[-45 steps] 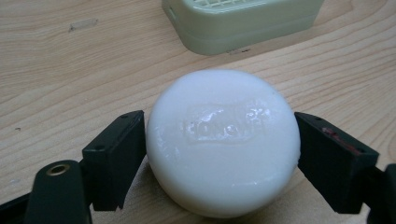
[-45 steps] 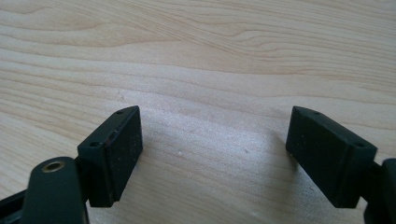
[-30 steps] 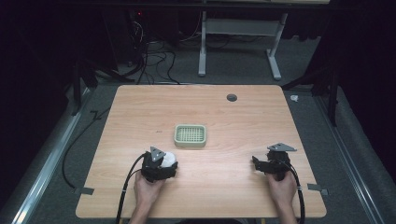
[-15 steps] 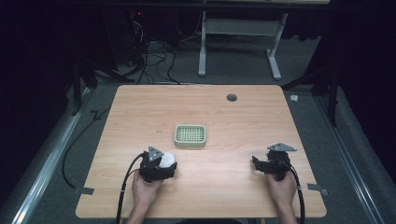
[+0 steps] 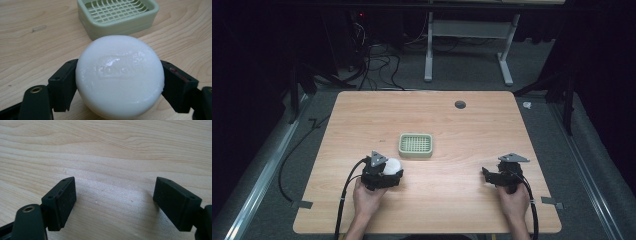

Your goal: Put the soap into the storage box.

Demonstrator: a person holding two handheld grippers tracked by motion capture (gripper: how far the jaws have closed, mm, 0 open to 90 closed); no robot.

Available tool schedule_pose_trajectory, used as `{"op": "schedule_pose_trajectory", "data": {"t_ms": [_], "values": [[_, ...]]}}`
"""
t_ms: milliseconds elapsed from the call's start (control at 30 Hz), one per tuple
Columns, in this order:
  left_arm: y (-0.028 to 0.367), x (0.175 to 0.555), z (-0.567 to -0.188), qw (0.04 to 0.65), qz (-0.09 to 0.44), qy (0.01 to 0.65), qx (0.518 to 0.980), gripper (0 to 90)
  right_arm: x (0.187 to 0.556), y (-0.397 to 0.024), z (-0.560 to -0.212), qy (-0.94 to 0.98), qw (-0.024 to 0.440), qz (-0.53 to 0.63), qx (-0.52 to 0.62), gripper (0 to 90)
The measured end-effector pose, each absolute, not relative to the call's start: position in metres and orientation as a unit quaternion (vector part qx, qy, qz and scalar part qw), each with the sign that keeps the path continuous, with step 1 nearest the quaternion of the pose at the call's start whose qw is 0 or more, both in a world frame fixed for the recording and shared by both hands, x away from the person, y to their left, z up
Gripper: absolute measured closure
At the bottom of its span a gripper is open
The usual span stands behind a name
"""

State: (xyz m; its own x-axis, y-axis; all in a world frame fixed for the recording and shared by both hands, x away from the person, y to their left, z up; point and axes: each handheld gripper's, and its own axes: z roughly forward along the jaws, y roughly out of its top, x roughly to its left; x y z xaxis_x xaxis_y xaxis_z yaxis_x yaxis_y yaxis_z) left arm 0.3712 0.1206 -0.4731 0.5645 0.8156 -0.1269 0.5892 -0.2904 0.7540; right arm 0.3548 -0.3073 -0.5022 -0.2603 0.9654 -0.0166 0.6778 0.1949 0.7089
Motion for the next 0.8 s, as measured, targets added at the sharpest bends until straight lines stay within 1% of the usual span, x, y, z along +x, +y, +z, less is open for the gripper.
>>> {"op": "schedule_pose_trajectory", "data": {"t_ms": [33,133,300,467,500,800], "values": [[0.120,0.372,-0.471,0.401,0.137,0.446,0.789,23.2,0.355,-0.307,-0.502,0.735,0.239,0.300,0.559,19.6],[0.118,0.372,-0.465,0.395,0.142,0.442,0.793,23.2,0.355,-0.307,-0.502,0.735,0.239,0.300,0.559,19.6],[0.121,0.376,-0.459,0.403,0.127,0.446,0.789,23.2,0.355,-0.307,-0.502,0.735,0.240,0.300,0.559,19.6],[0.119,0.382,-0.453,0.402,0.130,0.444,0.790,23.2,0.355,-0.307,-0.502,0.735,0.240,0.300,0.559,19.6],[0.119,0.383,-0.452,0.413,0.124,0.447,0.784,23.2,0.355,-0.307,-0.502,0.735,0.240,0.300,0.558,19.6],[0.121,0.387,-0.449,0.420,0.126,0.456,0.775,23.2,0.355,-0.307,-0.502,0.735,0.239,0.300,0.559,19.6]]}}
